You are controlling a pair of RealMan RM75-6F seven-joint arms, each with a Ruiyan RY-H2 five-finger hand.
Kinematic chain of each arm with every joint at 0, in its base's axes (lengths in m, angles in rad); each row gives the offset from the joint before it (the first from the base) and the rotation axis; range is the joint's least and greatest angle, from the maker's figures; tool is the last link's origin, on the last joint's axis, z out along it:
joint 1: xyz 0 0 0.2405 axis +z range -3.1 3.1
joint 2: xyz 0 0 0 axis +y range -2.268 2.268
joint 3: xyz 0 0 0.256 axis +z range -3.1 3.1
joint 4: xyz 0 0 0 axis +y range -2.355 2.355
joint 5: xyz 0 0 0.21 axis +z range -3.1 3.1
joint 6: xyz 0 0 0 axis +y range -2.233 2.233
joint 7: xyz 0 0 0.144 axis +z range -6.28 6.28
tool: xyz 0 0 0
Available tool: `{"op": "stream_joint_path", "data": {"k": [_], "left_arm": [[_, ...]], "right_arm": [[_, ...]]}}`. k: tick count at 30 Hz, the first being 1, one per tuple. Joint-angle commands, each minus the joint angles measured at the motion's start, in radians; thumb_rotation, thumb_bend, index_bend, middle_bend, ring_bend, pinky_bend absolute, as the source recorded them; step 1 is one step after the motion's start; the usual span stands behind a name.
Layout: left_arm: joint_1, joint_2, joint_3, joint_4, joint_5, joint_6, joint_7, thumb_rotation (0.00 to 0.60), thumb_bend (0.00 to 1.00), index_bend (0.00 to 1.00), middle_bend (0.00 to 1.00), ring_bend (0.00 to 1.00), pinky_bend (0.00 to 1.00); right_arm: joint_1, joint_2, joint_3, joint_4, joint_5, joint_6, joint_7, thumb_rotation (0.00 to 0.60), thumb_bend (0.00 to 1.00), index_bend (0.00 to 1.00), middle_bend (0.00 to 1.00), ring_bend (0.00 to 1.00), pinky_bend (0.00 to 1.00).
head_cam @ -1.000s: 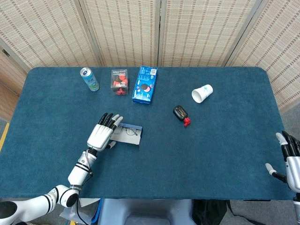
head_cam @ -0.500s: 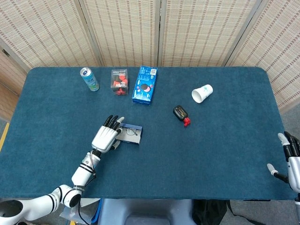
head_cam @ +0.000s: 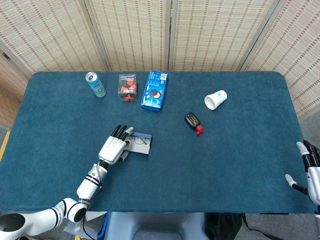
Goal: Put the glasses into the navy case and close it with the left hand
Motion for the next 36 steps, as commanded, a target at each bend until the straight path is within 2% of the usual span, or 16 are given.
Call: {"op": "stream_joint_path", "data": {"k": [1, 8, 15, 24, 29, 36], "left_arm": [[0.000, 0.003, 0.008, 0.001, 0.013, 0.004, -0.015, 0.600, 0.44, 0.59, 0.08, 0.00, 0.00], [0.011, 0.062, 0.046, -0.015, 0.062, 0.014, -0.078, 0.600, 0.46, 0.61, 0.08, 0.00, 0.00], [0.027, 0.208, 0.128, -0.094, 0.144, 0.002, -0.174, 0.600, 0.46, 0.60, 0.08, 0.00, 0.00], [0.047, 0.391, 0.207, -0.231, 0.183, -0.037, -0.158, 0.600, 0.46, 0.58, 0.08, 0.00, 0.00], [0.054, 0.459, 0.215, -0.312, 0.167, -0.055, -0.130, 0.600, 0.46, 0.59, 0.08, 0.00, 0.00], [0.043, 0.473, 0.179, -0.354, 0.125, -0.083, -0.103, 0.600, 0.45, 0.56, 0.08, 0.00, 0.00]], "right_arm": [[0.000, 0.000, 0.000, 0.000, 0.000, -0.001, -0.001, 0.600, 0.19, 0.00, 0.05, 0.08, 0.11], [0.004, -0.001, 0.000, -0.008, -0.004, -0.003, -0.010, 0.600, 0.19, 0.00, 0.05, 0.08, 0.11], [0.008, 0.000, -0.002, -0.029, -0.015, -0.001, -0.033, 0.600, 0.19, 0.00, 0.05, 0.08, 0.11], [0.010, -0.003, -0.011, -0.066, -0.043, 0.011, -0.074, 0.600, 0.19, 0.00, 0.05, 0.08, 0.11], [0.007, -0.006, -0.015, -0.078, -0.053, 0.019, -0.089, 0.600, 0.19, 0.00, 0.05, 0.08, 0.11], [0.002, -0.014, -0.022, -0.078, -0.060, 0.024, -0.094, 0.600, 0.19, 0.00, 0.05, 0.08, 0.11]]}}
